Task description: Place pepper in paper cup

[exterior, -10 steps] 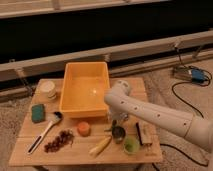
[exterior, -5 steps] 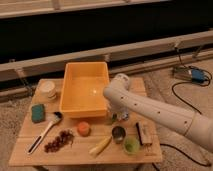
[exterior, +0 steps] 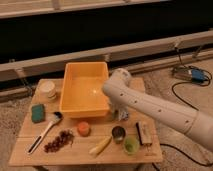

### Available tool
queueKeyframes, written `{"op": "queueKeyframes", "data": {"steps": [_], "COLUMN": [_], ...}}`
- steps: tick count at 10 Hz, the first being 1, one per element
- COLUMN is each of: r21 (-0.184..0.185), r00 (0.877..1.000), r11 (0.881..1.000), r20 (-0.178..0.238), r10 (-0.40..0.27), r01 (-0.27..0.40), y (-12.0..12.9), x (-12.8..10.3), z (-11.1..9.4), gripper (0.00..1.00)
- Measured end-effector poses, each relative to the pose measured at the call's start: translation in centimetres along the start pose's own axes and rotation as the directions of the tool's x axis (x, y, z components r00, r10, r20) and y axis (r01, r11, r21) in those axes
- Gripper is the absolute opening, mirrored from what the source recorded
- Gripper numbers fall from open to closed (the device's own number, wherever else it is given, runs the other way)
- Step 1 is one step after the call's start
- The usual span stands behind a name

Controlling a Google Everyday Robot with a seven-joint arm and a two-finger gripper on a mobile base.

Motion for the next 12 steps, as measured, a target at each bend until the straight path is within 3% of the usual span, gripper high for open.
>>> {"op": "queueKeyframes", "data": {"steps": [3,7,11,12], "r21": [0.007,-0.007,-0.051,-0.064], "r00": [0.996,0.976,0.946,0.93], "r11": [0.997,0.98,0.952,0.936], "r20": [0.041,0.093,0.138,0.159], "r10": [-0.079,-0.196,-0.294,-0.333], "r01": [0.079,0.198,0.303,0.346], "y": [1.4,4.9,9.2,10.8], "x": [-0.5,-0.6,-0.8,-1.1], "z": [-2.4,-5.1,-5.2,-5.2], "gripper": [0.0,0.0,0.0,0.0]}}
